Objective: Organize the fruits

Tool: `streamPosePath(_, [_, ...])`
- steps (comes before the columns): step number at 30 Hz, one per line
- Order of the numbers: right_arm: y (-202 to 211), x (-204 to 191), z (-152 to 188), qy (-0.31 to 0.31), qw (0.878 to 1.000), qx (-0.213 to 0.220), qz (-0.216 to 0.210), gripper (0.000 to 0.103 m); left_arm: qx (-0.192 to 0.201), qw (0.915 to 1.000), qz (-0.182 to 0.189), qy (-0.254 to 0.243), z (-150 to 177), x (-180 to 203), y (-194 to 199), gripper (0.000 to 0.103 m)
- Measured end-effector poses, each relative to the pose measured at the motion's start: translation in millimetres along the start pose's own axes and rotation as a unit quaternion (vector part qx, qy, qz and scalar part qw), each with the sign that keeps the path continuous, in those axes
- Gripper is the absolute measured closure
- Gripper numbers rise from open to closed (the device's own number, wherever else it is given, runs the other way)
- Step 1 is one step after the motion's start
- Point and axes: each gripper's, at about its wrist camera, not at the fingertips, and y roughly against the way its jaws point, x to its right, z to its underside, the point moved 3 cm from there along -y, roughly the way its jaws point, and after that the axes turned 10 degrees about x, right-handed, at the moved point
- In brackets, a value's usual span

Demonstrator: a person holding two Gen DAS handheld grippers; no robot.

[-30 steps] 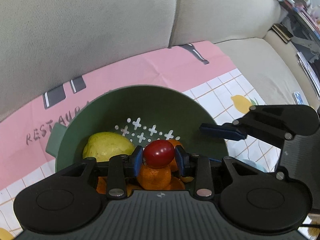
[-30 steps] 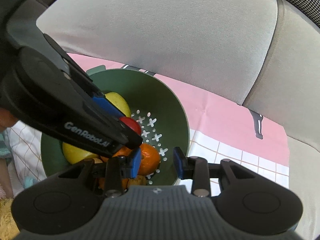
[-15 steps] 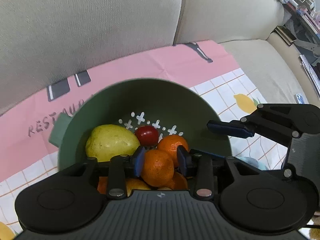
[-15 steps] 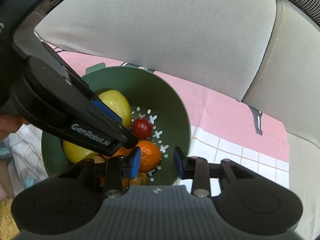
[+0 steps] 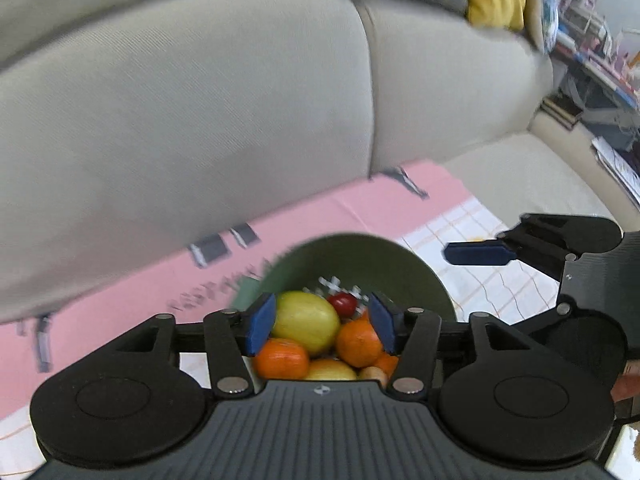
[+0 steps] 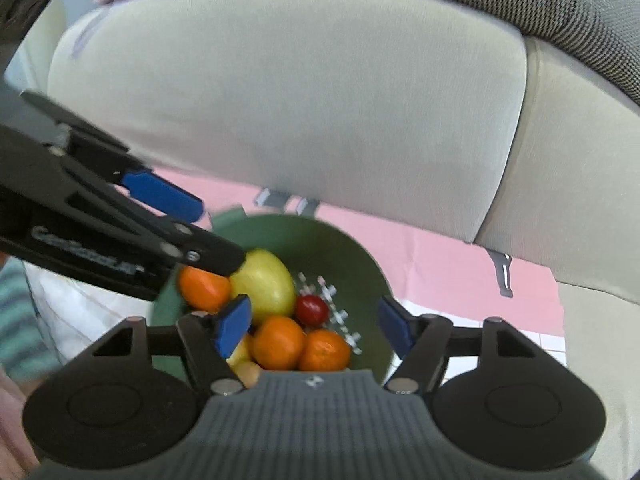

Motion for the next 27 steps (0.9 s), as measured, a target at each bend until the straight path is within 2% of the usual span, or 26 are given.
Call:
streamPosePath(2, [9.8, -3.8, -8.1, -0.032, 0.999, 0.024, 0.004, 0.019, 0.031, 0.9993, -0.019, -0.004, -2.9, -8.5, 24.1, 0.033])
streamPosePath(5, [26.2, -12.1, -19.8, -0.073, 0.996, 0.055, 0.01, 0.015, 0.079, 0.9955, -0.051, -0.007, -4.3, -19.9, 60.0, 0.023])
streamPosePath(6, [32.6, -16.5, -22.4, -0.082, 0.994, 0.067, 0.015, 0.014, 0.102, 0.993, -0.06, -0.01, -3.6, -23.4, 73.0, 0.021])
streamPosePath(8, [45.3, -26.5, -26.4, -0.095, 0.991, 0.088, 0.031, 0.013, 0.145, 0.9855, -0.087, -0.017, -1.5, -28.9, 96.4, 0.01])
streamPosePath(11, [57.4, -42.6, -27.2, -0.103, 0.989, 0.092, 0.051, 0.006, 0.192, 0.9727, -0.127, -0.027, 6.9, -33.3, 126.6, 0.009])
streamPosePath(14, [67.9, -61.4, -15.8, -0.106, 0.988, 0.095, 0.056, 0.006, 0.192, 0.9684, -0.155, -0.036, 19.7, -34.3, 141.5, 0.009])
streamPosePath(19, [76.9, -92.9, 10.4, -0.088, 0.989, 0.087, 0.077, 0.006, 0.156, 0.9628, -0.21, -0.068, 48.1, -26.8, 144.5, 0.009])
streamPosePath(22, [76.8, -105.1, 23.3, -0.074, 0.99, 0.085, 0.088, 0.006, 0.145, 0.9645, -0.208, -0.073, 67.4, -19.0, 143.6, 0.009])
streamPosePath(27, [70.6, -117.6, 42.7, -0.06, 0.991, 0.066, 0.097, 0.006, 0.102, 0.9723, -0.208, -0.035, 100.7, -26.6, 139.1, 0.009])
